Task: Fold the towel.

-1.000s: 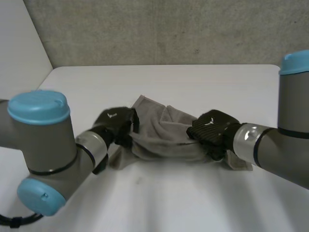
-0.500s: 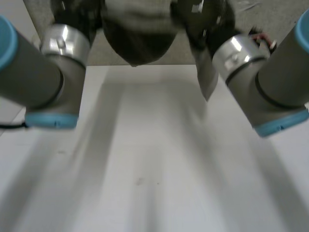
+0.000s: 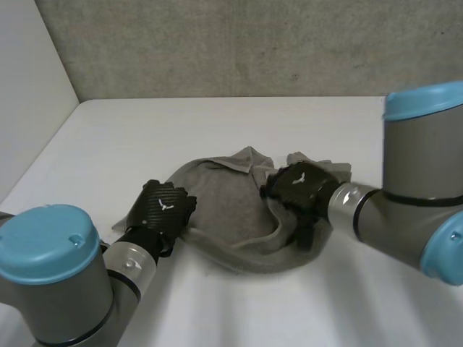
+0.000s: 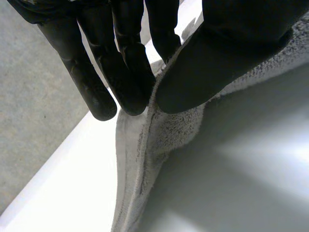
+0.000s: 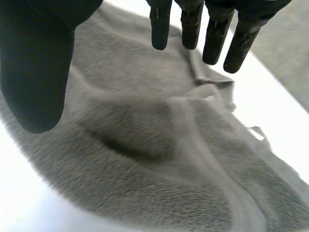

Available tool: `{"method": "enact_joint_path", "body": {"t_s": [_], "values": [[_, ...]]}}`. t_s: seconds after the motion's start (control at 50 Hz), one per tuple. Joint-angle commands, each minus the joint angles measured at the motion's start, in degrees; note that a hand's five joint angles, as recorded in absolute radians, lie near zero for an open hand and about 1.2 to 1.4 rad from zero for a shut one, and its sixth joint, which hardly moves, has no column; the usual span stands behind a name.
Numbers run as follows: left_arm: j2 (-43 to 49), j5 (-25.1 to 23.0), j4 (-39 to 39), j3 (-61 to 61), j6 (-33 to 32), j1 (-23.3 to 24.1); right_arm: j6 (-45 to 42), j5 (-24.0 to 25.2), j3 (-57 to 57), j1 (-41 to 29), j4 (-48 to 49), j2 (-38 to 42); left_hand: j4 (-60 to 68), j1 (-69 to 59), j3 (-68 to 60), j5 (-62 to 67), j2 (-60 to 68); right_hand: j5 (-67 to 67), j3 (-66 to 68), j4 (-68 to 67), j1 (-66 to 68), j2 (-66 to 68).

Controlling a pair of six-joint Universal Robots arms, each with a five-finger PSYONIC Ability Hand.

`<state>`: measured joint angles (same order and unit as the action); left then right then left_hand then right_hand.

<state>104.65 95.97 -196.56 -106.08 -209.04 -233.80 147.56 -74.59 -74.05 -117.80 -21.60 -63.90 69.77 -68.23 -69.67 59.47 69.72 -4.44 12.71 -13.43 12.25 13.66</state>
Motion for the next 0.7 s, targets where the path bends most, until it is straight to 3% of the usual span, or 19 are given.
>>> {"method": "enact_joint_path", "body": {"t_s": [0.02, 0.18, 0.32, 0.42, 0.6, 0.64, 0.66, 0.7], "values": [[-3.57, 0.01, 4.42, -0.09, 0.03, 0.45, 4.67, 2.95, -0.48, 5.21, 0.95, -3.16, 10.23, -11.77, -10.33, 10.53, 10.28, 4.44, -2.71, 3.43, -2.25, -3.66], [-3.75, 0.01, 6.45, -1.59, 0.21, 0.62, -2.7, 7.17, 2.41, 8.64, 0.78, -2.03, 10.23, -11.77, -10.33, 10.53, 10.28, 1.84, -0.11, 0.83, 0.34, -1.06], [-3.84, 0.18, 6.45, -2.73, 0.39, 1.06, -11.25, 9.55, 4.27, 7.33, 1.21, 2.29, 10.23, -11.77, -10.33, 10.53, 10.28, 0.99, 0.74, -0.02, 1.19, -0.21], [-3.75, 0.36, 6.45, -3.08, 0.74, 1.24, -18.52, 15.08, 4.97, 4.08, 1.48, 7.64, 10.23, -11.77, -10.33, 10.53, 10.28, 0.32, 1.4, -0.69, 1.86, 0.46], [-3.66, 0.53, 6.27, -3.26, 0.82, 1.15, -28.47, 15.18, 6.64, 0.91, 1.57, 13.19, 10.23, -11.77, -10.33, 10.53, 10.28, -7.25, 8.98, -8.26, 9.44, 8.03], [-3.57, 0.53, 6.1, -3.26, 0.82, 1.06, -30.83, 14.04, 7.34, 0.21, 1.74, 14.93, 10.23, -11.77, -10.33, 10.53, 10.28, -21.13, 22.85, -22.13, 23.31, 21.91], [-3.57, 0.53, 6.1, -3.26, 0.82, 1.06, -30.84, 14.03, 7.34, 0.21, 1.74, 14.94, 10.23, -11.77, -10.33, 10.53, 10.28, -21.21, 22.94, -22.22, 23.4, 21.99], [-3.57, 0.53, 5.75, -3.26, 0.82, 0.8, -32.86, 9.66, 8.57, 0.03, 2.44, 17.22, 10.23, -11.77, -10.33, 10.53, 10.28, -47.15, 48.87, -48.16, 49.33, 47.93]]}}
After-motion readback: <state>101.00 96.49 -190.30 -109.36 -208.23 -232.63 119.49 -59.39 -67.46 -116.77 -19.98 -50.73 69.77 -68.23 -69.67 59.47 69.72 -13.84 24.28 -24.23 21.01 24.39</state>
